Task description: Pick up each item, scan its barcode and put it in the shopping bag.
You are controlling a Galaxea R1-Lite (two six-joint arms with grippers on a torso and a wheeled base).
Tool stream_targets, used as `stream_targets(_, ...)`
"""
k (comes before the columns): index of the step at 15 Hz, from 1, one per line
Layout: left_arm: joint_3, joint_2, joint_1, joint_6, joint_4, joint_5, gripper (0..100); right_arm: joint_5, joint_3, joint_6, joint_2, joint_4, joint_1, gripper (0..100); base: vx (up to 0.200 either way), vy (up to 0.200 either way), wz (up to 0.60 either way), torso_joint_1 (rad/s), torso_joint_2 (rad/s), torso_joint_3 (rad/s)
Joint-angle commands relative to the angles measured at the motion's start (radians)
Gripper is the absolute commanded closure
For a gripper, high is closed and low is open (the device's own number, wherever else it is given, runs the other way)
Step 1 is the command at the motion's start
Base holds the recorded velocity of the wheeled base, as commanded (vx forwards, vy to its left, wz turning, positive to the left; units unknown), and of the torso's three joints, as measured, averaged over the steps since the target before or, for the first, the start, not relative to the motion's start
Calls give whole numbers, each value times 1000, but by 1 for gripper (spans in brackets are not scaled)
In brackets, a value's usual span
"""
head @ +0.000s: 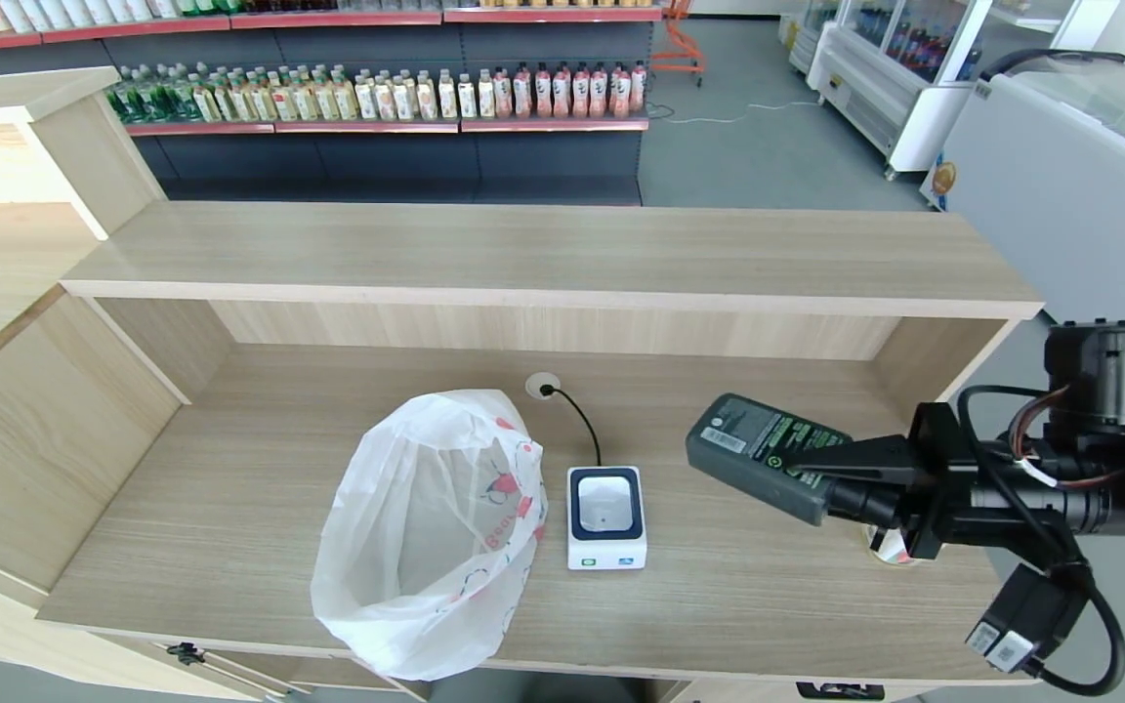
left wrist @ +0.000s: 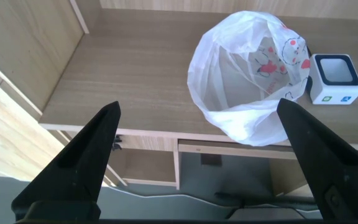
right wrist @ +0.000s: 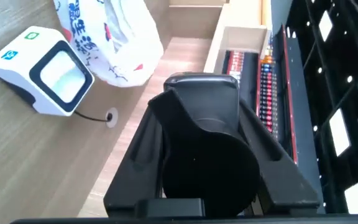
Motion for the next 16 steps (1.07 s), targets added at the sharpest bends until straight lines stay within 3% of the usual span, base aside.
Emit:
stream_targets(1,0,0,0,-1,0,0,0,4,-6,-101,91,36,20,100,0,0,0,0,0,0)
stream_targets(9,0,0,0,-1,0,0,0,7,-102,-337,257,31,233,100,0,0,0,0,0,0)
stream_targets(16,0,0,0,-1,0,0,0,5,-144,-340,333,-18,318,100,0,0,0,0,0,0)
